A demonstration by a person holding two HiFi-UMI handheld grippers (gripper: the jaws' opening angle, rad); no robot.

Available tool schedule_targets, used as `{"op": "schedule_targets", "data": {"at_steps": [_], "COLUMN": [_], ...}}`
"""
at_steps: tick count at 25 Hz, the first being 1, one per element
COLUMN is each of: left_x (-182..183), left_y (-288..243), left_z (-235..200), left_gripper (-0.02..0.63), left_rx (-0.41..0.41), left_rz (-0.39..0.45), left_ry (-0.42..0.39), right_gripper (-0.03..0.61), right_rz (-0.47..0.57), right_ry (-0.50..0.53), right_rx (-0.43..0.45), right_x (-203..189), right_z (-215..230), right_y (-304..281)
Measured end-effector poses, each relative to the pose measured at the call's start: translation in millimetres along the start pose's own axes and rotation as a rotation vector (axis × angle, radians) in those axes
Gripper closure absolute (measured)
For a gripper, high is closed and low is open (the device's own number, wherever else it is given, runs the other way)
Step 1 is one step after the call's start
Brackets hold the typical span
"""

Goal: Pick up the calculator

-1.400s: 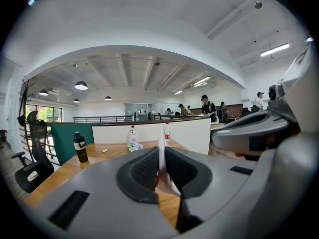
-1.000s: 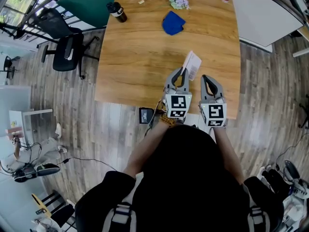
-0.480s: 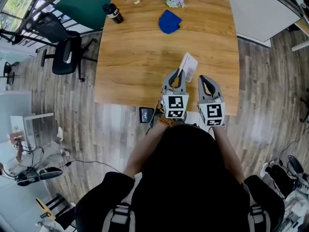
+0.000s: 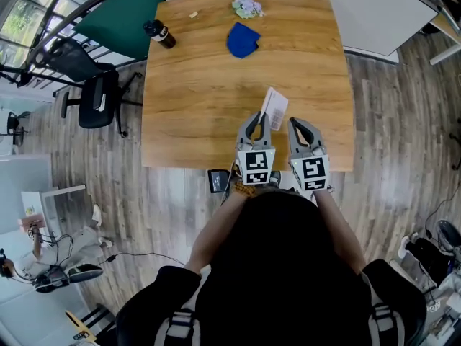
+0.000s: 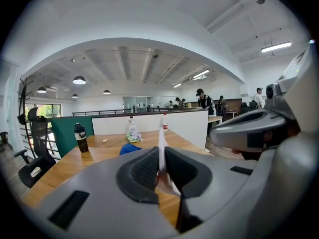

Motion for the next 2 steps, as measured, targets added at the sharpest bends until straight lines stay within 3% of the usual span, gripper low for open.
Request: {"op": "schedule_targets", "data": {"at_steps": [2], "left_x": [-4.1], "left_y": [3.6], "left_z": [0.0], "left_gripper": [0.559], "left_rx": [0.009], "left_rz": [-0.010], "left_ry": [0.010], "right_gripper": [0.572], "right_rz": [-0.003], "right_ry": [-0.004], "right_rx": [0.009], "right_x": [-1.7], "right_z": [-1.3], "right_y": [0.8]}}
Point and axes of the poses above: the fingertips, and each gripper's own axes: y backward along the fingers, z to its right, x out of its top, the point moved 2 cm from there along y, backward along the fingers, and after that the axes turned 5 degrees about -x, right-handed, at the moved point
